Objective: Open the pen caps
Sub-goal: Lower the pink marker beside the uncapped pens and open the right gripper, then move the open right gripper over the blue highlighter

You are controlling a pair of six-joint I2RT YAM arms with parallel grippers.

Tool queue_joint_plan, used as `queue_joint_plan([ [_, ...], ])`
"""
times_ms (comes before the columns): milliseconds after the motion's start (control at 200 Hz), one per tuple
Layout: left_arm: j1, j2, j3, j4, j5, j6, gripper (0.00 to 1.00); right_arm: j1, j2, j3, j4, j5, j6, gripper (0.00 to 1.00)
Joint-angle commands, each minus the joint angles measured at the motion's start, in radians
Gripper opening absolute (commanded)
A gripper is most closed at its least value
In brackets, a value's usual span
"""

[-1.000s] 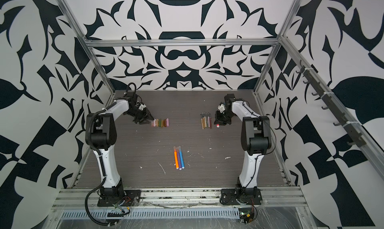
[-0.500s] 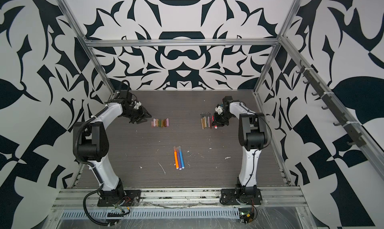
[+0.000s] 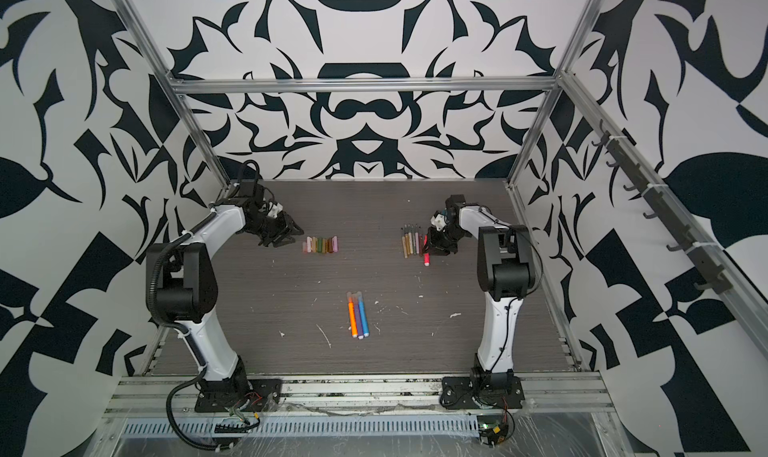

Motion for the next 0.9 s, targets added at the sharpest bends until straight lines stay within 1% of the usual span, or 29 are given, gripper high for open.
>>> queue_joint_plan([
  [0, 0.004, -0.007, 0.017, -0.020, 0.018, -0.004, 0.44, -0.007, -0.042, -0.002, -0.001, -0.020, 0.008, 0.29],
  [390, 0.004, -0.015, 0.009, -0.026, 0.024, -0.004, 0.44, -0.019, -0.051, 0.005, 0.002, -0.052, 0.020, 0.27],
  [525, 0.004, -0.026, 0.005, -0.024, 0.029, -0.008, 0.44, -0.019, -0.087, 0.008, 0.013, -0.057, 0.035, 0.27],
  [700, 0.003, -0.051, -0.034, 0.010, 0.049, -0.031, 0.44, -0.018, -0.177, -0.012, 0.021, -0.058, 0.069, 0.26],
  [815, 0.000, -0.069, -0.067, 0.035, 0.057, -0.043, 0.44, -0.013, -0.267, -0.071, 0.038, -0.047, 0.112, 0.24],
  [895, -0.006, -0.088, -0.095, 0.058, 0.058, -0.055, 0.44, 0.020, -0.341, -0.138, 0.054, -0.032, 0.139, 0.23],
])
